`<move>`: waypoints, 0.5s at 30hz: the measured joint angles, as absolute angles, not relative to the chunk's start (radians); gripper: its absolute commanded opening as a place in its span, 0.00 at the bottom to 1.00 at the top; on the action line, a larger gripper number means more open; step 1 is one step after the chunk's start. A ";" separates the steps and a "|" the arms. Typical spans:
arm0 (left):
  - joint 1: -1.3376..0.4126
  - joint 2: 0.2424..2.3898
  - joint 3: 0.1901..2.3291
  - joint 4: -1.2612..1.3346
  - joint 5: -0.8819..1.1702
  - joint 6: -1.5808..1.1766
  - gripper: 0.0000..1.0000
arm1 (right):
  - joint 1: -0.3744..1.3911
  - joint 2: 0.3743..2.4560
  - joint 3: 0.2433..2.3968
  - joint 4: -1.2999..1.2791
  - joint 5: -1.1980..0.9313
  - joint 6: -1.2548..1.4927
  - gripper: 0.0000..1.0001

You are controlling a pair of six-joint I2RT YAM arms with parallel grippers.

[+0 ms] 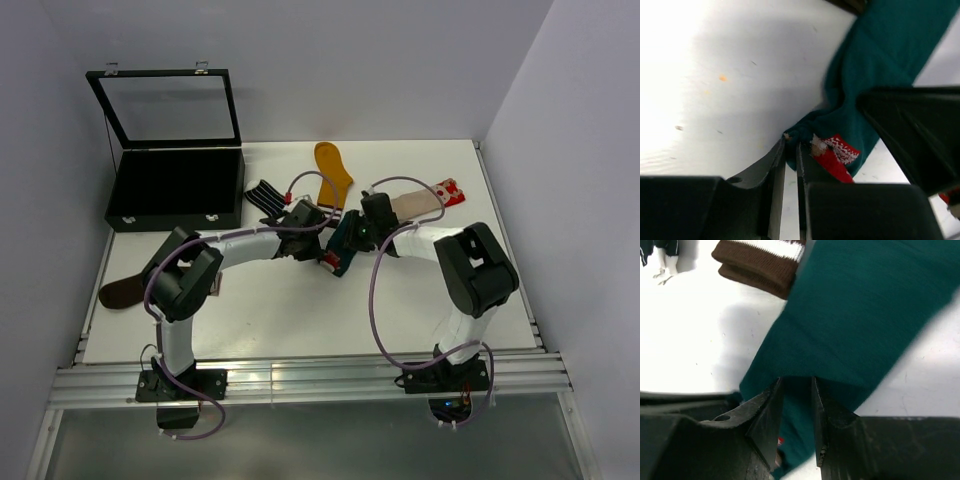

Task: Roll the socks
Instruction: Roll the sock at the center of the board.

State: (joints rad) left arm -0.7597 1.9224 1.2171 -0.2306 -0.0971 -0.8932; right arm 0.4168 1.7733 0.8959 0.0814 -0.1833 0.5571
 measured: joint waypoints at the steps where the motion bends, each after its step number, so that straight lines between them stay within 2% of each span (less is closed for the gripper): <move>1: -0.755 1.922 1.221 -0.238 -0.102 -0.883 0.18 | 0.421 1.769 0.895 0.080 -0.176 0.557 0.38; 10: -0.745 1.924 1.269 -0.309 -0.135 -0.761 0.19 | 0.448 1.569 0.745 0.014 -0.075 0.532 0.42; 15: -0.745 1.924 1.276 -0.322 -0.133 -0.714 0.20 | 0.574 1.424 0.683 0.016 0.021 0.468 0.48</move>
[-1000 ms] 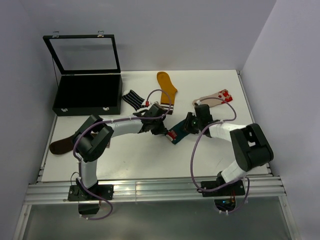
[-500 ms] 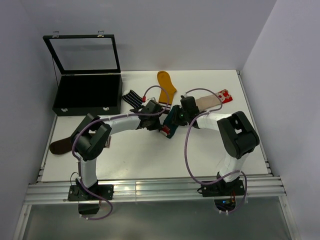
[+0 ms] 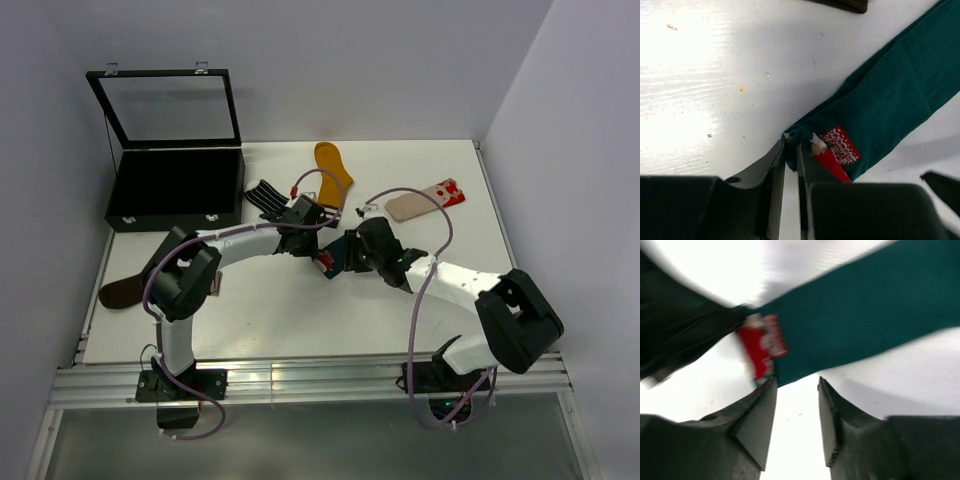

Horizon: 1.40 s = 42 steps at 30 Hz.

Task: Roll the socks
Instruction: Roll the sock at the center of the board.

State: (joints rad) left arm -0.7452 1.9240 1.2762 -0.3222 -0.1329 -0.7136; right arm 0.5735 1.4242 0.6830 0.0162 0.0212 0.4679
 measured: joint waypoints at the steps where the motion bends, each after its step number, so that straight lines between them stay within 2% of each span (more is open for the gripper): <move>1: -0.745 1.924 1.276 -0.323 -0.131 -0.708 0.20 | 0.604 1.401 0.670 0.032 0.036 0.451 0.48; 5: -0.748 1.925 1.276 -0.323 -0.128 -0.691 0.20 | 0.681 1.380 0.652 0.083 0.064 0.401 0.53; 19: -0.754 1.928 1.276 -0.320 -0.120 -0.692 0.21 | 0.783 1.518 0.652 0.225 0.116 0.342 0.53; 25: -0.754 1.929 1.276 -0.319 -0.117 -0.692 0.21 | 0.805 1.555 0.652 0.256 0.160 0.334 0.49; 28: -0.754 1.929 1.276 -0.319 -0.117 -0.693 0.21 | 0.812 1.571 0.652 0.276 0.177 0.336 0.39; 31: -0.754 1.930 1.276 -0.318 -0.118 -0.696 0.22 | 0.816 1.578 0.644 0.292 0.192 0.338 0.21; 32: -0.754 1.931 1.276 -0.316 -0.118 -0.697 0.23 | 0.817 1.578 0.640 0.298 0.195 0.343 0.10; 34: -0.754 1.931 1.275 -0.313 -0.118 -0.701 0.25 | 0.818 1.578 0.630 0.310 0.198 0.355 0.01; 36: -0.754 1.931 1.270 -0.305 -0.120 -0.713 0.27 | 0.817 1.578 0.620 0.323 0.197 0.373 0.00; 38: -0.754 1.931 1.261 -0.294 -0.122 -0.728 0.32 | 0.804 1.577 0.606 0.345 0.180 0.399 0.00; 40: -0.754 1.929 1.250 -0.280 -0.126 -0.748 0.42 | 0.785 1.577 0.589 0.368 0.150 0.427 0.00; 42: -0.753 1.919 1.228 -0.259 -0.137 -0.773 0.48 | 0.744 1.573 0.561 0.406 0.094 0.466 0.00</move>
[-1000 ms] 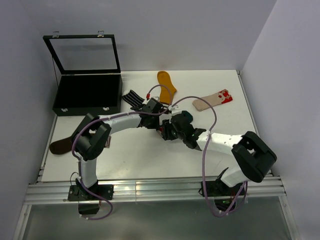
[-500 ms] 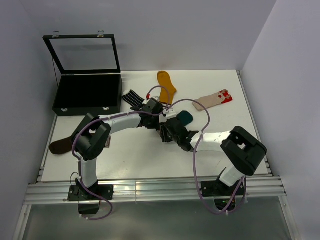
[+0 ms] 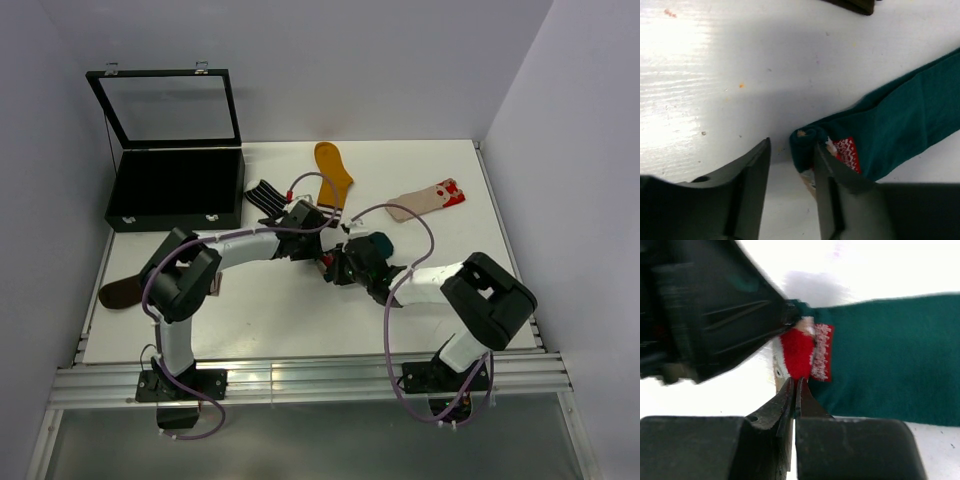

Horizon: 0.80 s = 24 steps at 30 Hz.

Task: Roll the socks
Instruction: Roll the sock at the center of the board.

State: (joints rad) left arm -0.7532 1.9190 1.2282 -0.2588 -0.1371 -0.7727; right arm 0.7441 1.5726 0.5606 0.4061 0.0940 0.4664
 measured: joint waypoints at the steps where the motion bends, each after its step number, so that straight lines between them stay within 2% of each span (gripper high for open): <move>1: -0.751 1.908 1.211 -0.247 -0.141 -0.789 0.54 | 0.720 1.570 0.543 0.428 0.060 0.490 0.00; 4: -0.744 1.873 1.165 -0.228 -0.154 -0.830 0.68 | 0.643 1.569 0.496 0.497 -0.051 0.558 0.00; 7: -0.739 1.831 1.119 -0.210 -0.156 -0.874 0.77 | 0.571 1.574 0.459 0.549 -0.149 0.619 0.00; 18: -0.736 1.788 1.054 -0.089 -0.087 -0.956 0.78 | 0.457 1.645 0.454 0.609 -0.328 0.769 0.00; 24: -0.736 1.807 1.053 -0.052 -0.065 -0.973 0.73 | 0.435 1.693 0.477 0.630 -0.374 0.802 0.00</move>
